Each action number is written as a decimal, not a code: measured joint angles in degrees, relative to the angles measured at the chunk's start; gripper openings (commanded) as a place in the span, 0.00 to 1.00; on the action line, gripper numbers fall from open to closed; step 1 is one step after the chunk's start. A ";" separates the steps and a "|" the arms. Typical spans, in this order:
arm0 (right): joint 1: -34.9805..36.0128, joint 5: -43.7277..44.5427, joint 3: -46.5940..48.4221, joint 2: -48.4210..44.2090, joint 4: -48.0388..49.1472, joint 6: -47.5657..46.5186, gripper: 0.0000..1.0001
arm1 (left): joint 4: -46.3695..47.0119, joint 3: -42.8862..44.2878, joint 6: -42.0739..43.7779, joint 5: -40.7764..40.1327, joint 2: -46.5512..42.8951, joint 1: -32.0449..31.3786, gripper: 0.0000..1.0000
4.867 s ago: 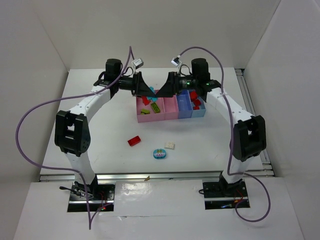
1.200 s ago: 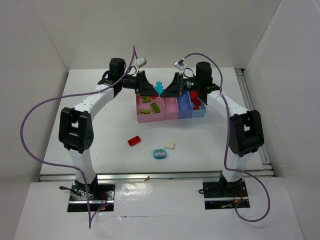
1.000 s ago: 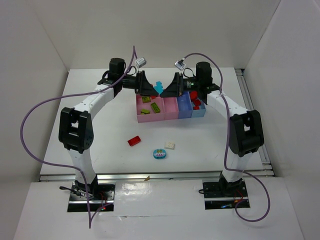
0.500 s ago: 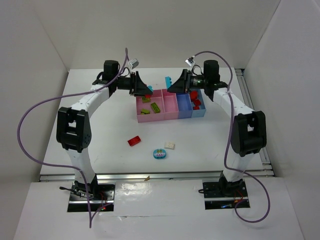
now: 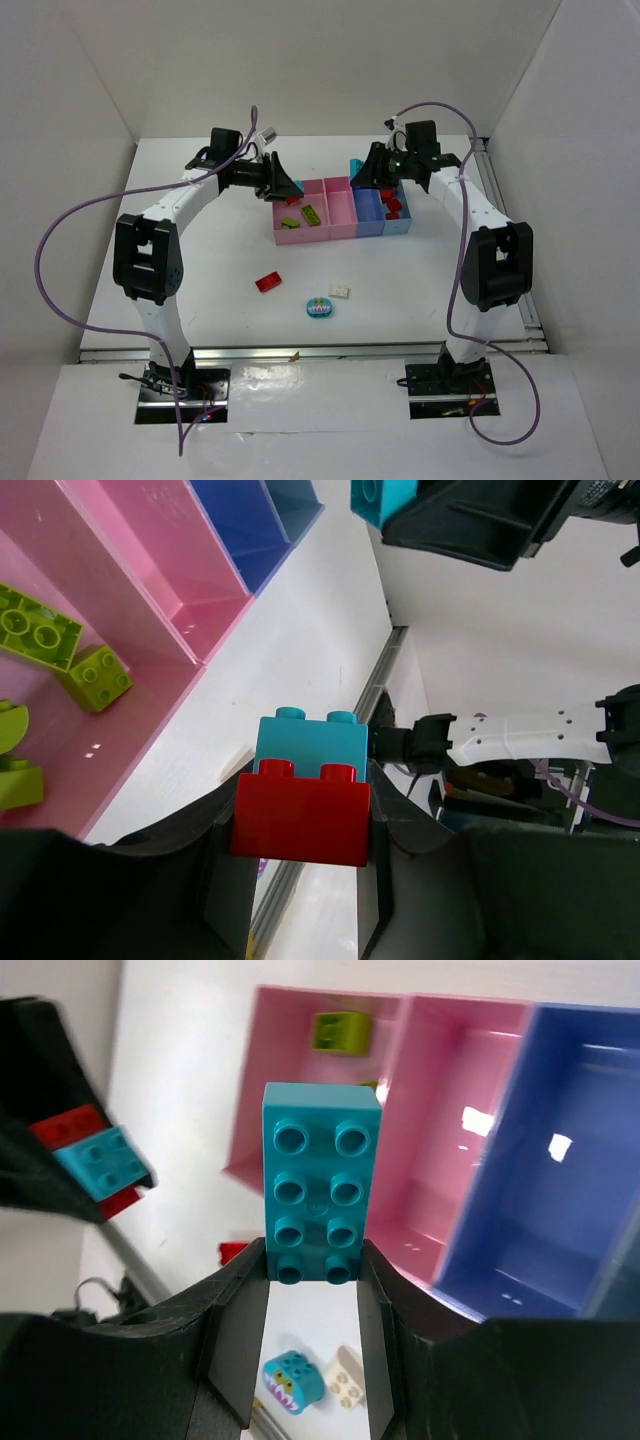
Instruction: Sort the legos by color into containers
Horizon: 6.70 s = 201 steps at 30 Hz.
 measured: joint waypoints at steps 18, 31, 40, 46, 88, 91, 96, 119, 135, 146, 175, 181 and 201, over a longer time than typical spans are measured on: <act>6.78 20.13 12.15 11.10 -10.78 -4.63 0.00 | -10.08 4.52 4.17 -15.26 0.07 0.00 0.00; 8.74 21.24 17.35 18.01 -12.70 -5.01 0.11 | -13.18 5.64 6.82 -19.56 0.11 0.00 0.00; 8.96 21.18 17.88 18.95 -13.55 -5.11 0.66 | -13.97 7.54 6.99 -16.74 1.25 0.00 0.00; 9.01 21.14 17.57 17.75 -13.86 -5.77 0.61 | -12.90 10.56 6.97 -6.86 2.71 0.00 0.00; 2.84 -25.88 -14.16 0.83 39.30 55.98 0.79 | -3.87 2.19 33.94 -27.17 -6.47 -10.64 0.00; 2.95 -26.10 -14.19 2.45 41.86 57.27 0.79 | -3.72 2.19 33.94 -26.91 -6.73 -10.64 0.00; 3.82 -26.71 -13.86 5.62 44.96 58.99 0.76 | -3.65 2.19 34.14 -25.73 -7.45 -10.64 0.00; 6.34 -28.59 -9.09 11.45 58.10 66.14 0.50 | -4.07 2.16 35.82 -23.21 -9.03 -10.95 0.00; 6.36 -28.35 -10.32 12.31 63.67 71.34 0.05 | -4.00 2.19 36.50 -25.51 -9.66 -11.26 0.28; 5.44 -27.76 -12.94 11.78 66.40 73.13 0.01 | -4.31 2.19 35.10 -27.32 -9.66 -12.20 0.53; 3.41 -29.90 -13.20 12.83 73.50 80.21 0.01 | -3.21 5.60 33.48 -19.30 -7.87 -10.45 0.00; 2.78 -29.92 -13.44 12.70 72.65 78.60 0.00 | -3.34 5.46 33.18 -17.25 -7.85 -9.60 0.00; -0.66 -2.64 15.32 12.52 -0.48 15.17 0.00 | -6.51 7.76 15.06 -20.65 -4.61 -4.13 0.00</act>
